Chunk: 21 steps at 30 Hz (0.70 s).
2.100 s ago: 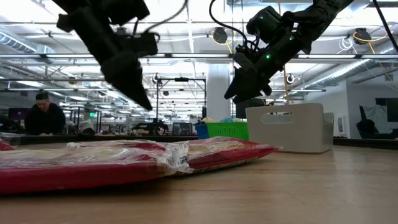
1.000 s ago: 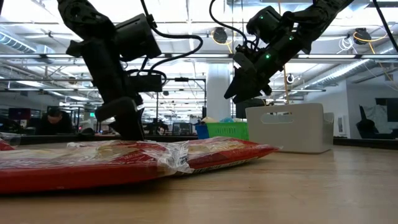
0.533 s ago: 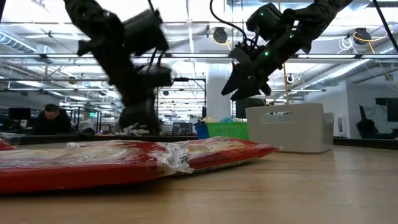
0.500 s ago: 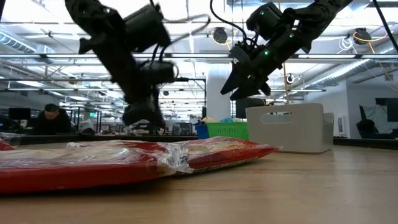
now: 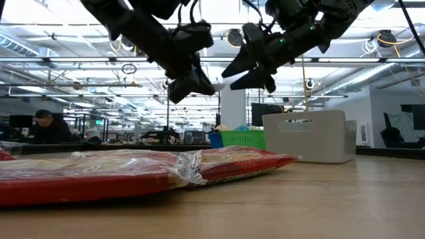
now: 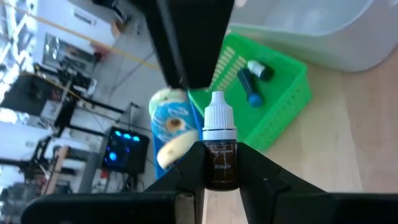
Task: Pick & Place Food Item
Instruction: Put the small brown food coloring bottle into the green bin
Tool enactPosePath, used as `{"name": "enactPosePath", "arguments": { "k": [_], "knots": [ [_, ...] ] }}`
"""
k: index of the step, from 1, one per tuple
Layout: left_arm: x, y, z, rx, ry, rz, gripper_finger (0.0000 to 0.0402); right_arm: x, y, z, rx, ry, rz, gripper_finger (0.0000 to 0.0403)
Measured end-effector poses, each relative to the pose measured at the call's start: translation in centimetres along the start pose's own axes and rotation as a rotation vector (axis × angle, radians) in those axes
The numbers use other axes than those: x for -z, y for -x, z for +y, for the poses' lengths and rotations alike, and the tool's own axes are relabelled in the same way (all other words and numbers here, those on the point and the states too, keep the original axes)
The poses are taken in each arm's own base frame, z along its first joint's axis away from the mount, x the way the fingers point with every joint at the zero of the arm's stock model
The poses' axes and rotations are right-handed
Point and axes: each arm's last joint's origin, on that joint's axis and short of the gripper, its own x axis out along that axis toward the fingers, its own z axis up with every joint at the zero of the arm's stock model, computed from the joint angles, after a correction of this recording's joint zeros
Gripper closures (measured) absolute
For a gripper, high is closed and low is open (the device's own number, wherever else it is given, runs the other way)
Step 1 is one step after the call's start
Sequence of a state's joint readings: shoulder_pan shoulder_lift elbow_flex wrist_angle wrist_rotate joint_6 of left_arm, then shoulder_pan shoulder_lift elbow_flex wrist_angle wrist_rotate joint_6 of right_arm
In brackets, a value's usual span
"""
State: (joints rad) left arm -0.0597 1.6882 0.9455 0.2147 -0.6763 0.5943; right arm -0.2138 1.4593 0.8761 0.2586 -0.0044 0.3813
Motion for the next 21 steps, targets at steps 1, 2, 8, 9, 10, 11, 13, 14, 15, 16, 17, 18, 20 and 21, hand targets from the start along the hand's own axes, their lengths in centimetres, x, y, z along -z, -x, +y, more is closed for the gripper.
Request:
{"name": "enactPosePath", "arguments": {
  "k": [1,2,8,9,10,11,13,14,15,16,17,18,20,21],
  "knots": [
    [-0.1,0.0,0.0,-0.004,-0.007,-0.008,0.0324,0.0,0.0,0.0,-0.001,0.0,-0.003,0.0181],
    [-0.2,0.1,0.0,-0.008,-0.008,-0.016,0.0323,-0.1,0.0,0.0,-0.002,0.0,-0.005,0.0181],
    [-0.8,0.2,0.3,-0.041,0.004,-0.059,0.0322,-0.1,0.0,0.5,-0.024,-0.021,-0.015,0.0181],
    [-0.9,0.2,0.4,-0.047,0.004,-0.067,0.0322,0.0,0.0,0.5,-0.03,-0.02,-0.014,0.0181],
    [-0.9,0.2,0.4,-0.052,0.003,-0.073,0.0322,-0.1,0.0,0.6,-0.042,-0.02,-0.013,0.0181],
    [-1.0,0.2,0.5,-0.057,0.003,-0.079,0.0322,-0.1,0.0,0.6,-0.054,-0.02,-0.01,0.0181],
    [-1.1,0.2,0.6,-0.065,0.004,-0.089,0.0322,-0.2,0.0,0.7,-0.078,-0.02,-0.013,0.0181],
    [-1.2,0.2,0.7,-0.068,0.004,-0.094,0.0321,-0.2,0.0,0.8,-0.082,-0.019,-0.02,0.0181],
    [-1.2,0.2,0.7,-0.07,0.006,-0.097,0.0321,-0.3,0.0,0.9,-0.088,-0.017,-0.028,0.0181],
    [-1.2,0.3,0.7,-0.067,0.007,-0.101,0.0321,-0.3,0.0,1.0,-0.094,-0.017,-0.037,0.0181],
    [-1.2,0.3,0.7,-0.064,0.01,-0.105,0.0321,-0.4,0.0,1.1,-0.1,-0.015,-0.044,0.0181],
    [-1.3,0.3,0.7,-0.062,0.014,-0.109,0.0321,-0.4,0.1,1.2,-0.105,-0.014,-0.051,0.0181],
    [-1.3,0.3,0.7,-0.06,0.019,-0.112,0.0321,-0.4,0.1,1.3,-0.112,-0.013,-0.051,0.0182],
    [-1.3,0.3,0.7,-0.06,0.019,-0.112,0.0321,-0.4,0.1,1.4,-0.116,-0.012,-0.048,0.0184]
  ]
}}
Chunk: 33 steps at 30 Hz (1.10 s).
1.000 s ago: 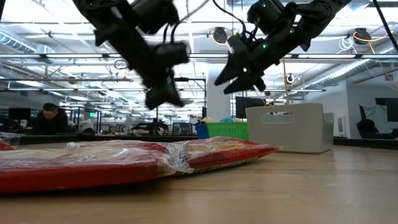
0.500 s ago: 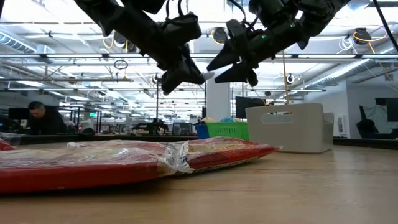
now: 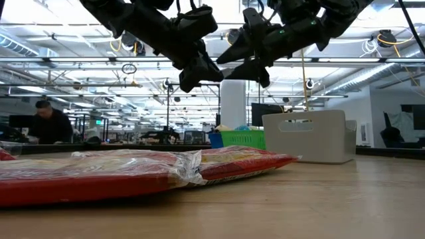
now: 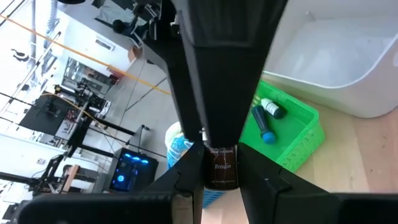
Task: Pick & Place Food Item
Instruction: Put the small brown food coloring bottle into the green bin
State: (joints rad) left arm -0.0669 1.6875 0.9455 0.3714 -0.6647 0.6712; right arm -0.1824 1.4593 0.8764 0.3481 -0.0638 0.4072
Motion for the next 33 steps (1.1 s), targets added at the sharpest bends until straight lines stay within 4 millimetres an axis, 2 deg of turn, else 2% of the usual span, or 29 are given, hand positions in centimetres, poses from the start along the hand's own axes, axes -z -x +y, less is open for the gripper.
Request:
{"name": "enactPosePath", "arguments": {
  "k": [5,13,18,33],
  "knots": [
    [-0.01,0.0,-0.01,0.001,0.001,-0.001,0.0321,0.06,0.01,0.15,-0.043,0.003,0.019,0.0213],
    [-0.04,0.03,0.01,0.001,0.003,-0.003,0.0321,0.08,0.0,0.1,-0.037,0.003,0.02,0.0275],
    [-0.05,0.04,-0.02,0.006,0.002,-0.006,0.0321,0.24,0.0,0.03,-0.029,0.006,0.036,0.03],
    [-0.05,0.03,0.01,0.001,-0.003,-0.003,0.0321,0.39,0.02,-0.02,-0.024,0.027,0.051,0.0308]
  ]
}}
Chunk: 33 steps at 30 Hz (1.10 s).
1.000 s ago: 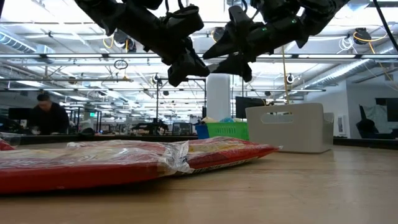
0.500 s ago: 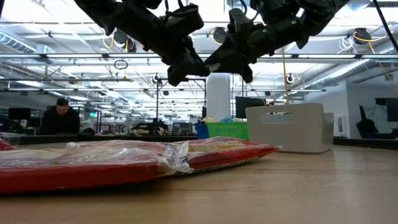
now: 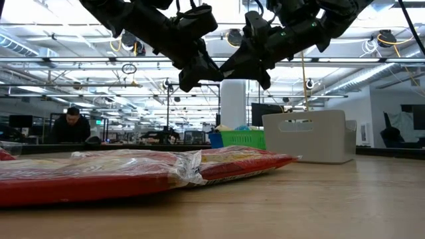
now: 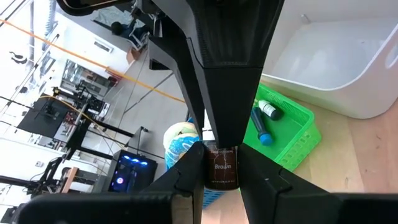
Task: Pick & Place Food Item
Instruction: Put the small brown food coloring bottle into the green bin
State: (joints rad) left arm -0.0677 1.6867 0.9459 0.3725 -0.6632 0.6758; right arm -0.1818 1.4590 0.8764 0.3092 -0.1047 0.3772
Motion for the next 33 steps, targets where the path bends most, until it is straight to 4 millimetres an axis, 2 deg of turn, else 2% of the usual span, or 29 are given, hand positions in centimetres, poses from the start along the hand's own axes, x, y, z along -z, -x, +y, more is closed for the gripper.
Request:
{"name": "enactPosePath", "arguments": {
  "k": [7,12,21,26,30,33],
  "knots": [
    [0.0,0.0,0.0,-0.002,-0.001,0.002,0.0321,0.0,0.0,0.0,0.001,0.026,0.001,0.0351],
    [-0.3,0.4,-0.3,-0.007,0.046,-0.002,0.031,0.0,0.0,0.0,-0.005,0.026,0.002,0.035],
    [-2.2,0.9,0.0,0.004,0.154,-0.033,0.0205,0.1,0.0,-0.3,0.01,0.033,0.018,0.0346],
    [-2.8,2.0,1.2,0.037,0.259,-0.061,0.016,0.4,0.2,-1.5,0.067,0.016,0.077,0.0342],
    [-1.7,2.8,3.3,0.107,0.389,-0.069,0.0142,0.6,0.5,-2.8,0.126,-0.008,0.129,0.0343],
    [0.2,3.4,4.9,0.134,0.503,-0.082,0.0141,0.9,0.7,-3.7,0.219,-0.018,0.16,0.0343]
  ]
}}
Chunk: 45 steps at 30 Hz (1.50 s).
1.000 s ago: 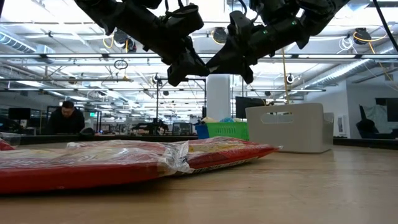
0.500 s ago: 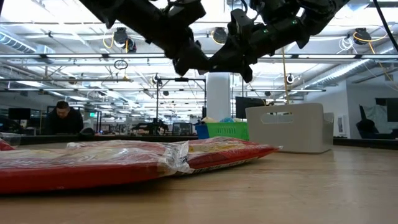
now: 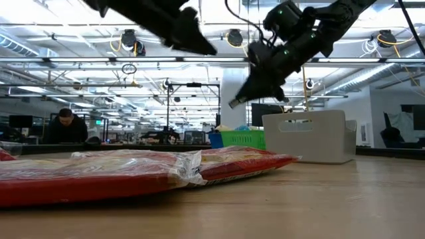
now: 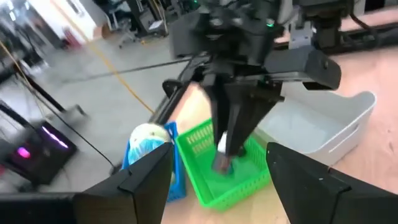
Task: Pick & Place Food Item
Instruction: Put the small brown food coloring bottle into the green bin
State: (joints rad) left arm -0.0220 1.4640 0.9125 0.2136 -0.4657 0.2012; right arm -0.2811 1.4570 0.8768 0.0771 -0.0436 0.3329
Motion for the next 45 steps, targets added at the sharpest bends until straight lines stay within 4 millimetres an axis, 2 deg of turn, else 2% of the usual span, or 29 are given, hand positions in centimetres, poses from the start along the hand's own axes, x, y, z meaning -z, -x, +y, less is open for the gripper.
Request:
{"name": "enactPosePath", "arguments": {
  "k": [5,11,17,45],
  "knots": [
    [2.9,1.3,2.6,-0.001,0.161,-0.022,0.0151,0.8,0.2,-1.8,0.197,0.018,0.081,0.0343],
    [5.5,2.2,3.7,-0.026,0.302,-0.076,0.0155,1.4,0.6,-3.5,0.367,0.009,0.151,0.0343],
    [5.8,2.4,3.8,-0.034,0.311,-0.094,0.0153,1.2,0.7,-4.2,0.391,-0.005,0.147,0.0342],
    [5.8,2.4,3.8,-0.036,0.306,-0.089,0.0146,1.1,0.6,-4.1,0.358,-0.021,0.138,0.0342]
  ]
}}
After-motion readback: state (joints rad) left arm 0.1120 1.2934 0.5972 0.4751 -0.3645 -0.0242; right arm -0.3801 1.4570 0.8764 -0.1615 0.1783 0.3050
